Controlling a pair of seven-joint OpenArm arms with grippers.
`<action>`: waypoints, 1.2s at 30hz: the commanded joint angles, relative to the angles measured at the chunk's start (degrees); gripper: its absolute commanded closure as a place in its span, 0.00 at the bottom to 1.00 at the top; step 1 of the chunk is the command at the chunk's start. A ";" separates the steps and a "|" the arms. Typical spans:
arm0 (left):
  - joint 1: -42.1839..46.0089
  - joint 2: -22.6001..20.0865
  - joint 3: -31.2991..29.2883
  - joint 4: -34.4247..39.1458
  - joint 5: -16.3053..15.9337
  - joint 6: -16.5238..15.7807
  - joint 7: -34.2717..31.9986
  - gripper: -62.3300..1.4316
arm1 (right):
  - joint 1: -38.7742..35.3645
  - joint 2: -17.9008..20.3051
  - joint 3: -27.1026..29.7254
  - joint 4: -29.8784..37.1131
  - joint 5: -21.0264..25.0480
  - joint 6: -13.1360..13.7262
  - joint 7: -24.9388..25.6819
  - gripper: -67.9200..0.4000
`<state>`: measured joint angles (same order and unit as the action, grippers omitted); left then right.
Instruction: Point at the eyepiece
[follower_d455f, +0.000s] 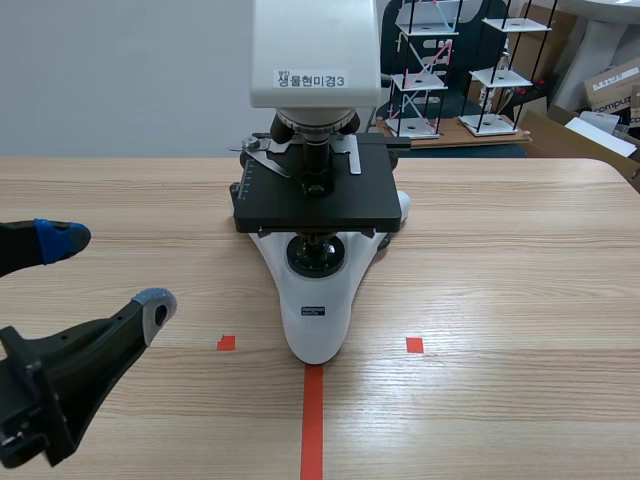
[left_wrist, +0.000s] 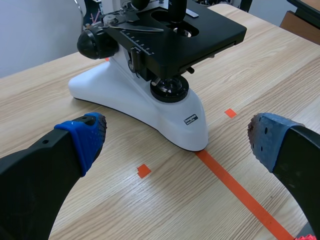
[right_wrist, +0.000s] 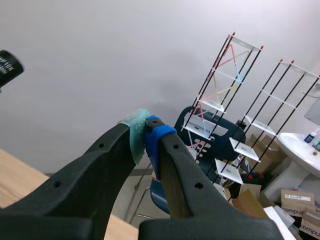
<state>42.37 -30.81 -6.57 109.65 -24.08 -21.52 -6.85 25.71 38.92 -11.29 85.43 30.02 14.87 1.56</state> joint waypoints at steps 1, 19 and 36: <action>0.31 0.17 -0.35 0.66 -0.35 -0.11 -0.63 0.04 | 2.73 0.39 -2.05 -1.03 0.44 0.02 1.29 0.99; 0.31 0.17 -0.35 0.66 -0.35 -0.11 -0.66 0.04 | 17.31 -9.42 -14.69 -15.65 -1.36 9.62 1.75 0.99; 0.31 0.17 -0.35 0.66 -0.35 -0.11 -0.66 0.04 | 17.14 -9.88 -14.78 -15.65 -1.31 14.51 1.53 0.99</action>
<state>42.37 -30.81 -6.57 109.65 -24.05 -21.52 -6.85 41.67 28.29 -27.03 68.25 28.05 29.04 2.48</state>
